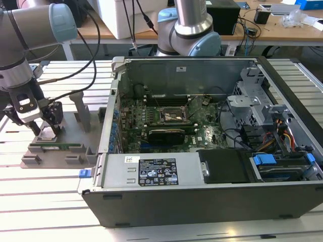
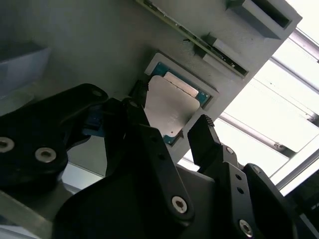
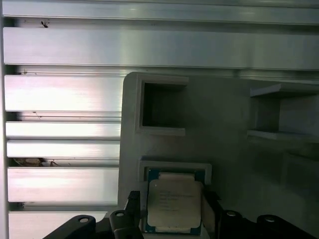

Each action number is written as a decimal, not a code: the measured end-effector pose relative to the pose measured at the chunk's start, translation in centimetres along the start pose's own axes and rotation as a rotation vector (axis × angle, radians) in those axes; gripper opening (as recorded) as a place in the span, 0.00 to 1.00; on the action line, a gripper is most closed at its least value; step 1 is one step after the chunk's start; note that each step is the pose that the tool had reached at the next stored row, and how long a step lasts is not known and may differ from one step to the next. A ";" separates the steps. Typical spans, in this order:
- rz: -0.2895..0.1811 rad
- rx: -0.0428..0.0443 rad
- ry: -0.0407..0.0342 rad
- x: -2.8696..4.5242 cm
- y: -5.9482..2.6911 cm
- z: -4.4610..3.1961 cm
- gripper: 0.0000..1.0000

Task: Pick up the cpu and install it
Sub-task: 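Pick up the cpu and move it towards the insertion slot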

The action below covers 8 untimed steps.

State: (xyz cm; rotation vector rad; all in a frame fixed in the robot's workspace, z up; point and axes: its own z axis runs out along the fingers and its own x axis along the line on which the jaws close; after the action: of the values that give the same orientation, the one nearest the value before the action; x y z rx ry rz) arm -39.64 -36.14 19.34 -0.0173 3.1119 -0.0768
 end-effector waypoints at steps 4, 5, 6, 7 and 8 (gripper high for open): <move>0.000 -0.0001 -0.0002 -0.09 0.00 0.07 0.60; 0.000 -0.0001 -0.0001 -0.12 0.00 0.09 0.60; 0.000 0.0000 0.0002 -0.12 0.00 0.10 0.60; 0.000 0.0002 0.0004 -0.13 -0.01 0.13 0.60; 0.000 0.0001 0.0003 -0.13 0.00 0.15 0.60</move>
State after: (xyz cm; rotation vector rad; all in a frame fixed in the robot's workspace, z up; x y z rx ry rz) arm -39.50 -36.15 19.20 -0.0176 3.1122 -0.0770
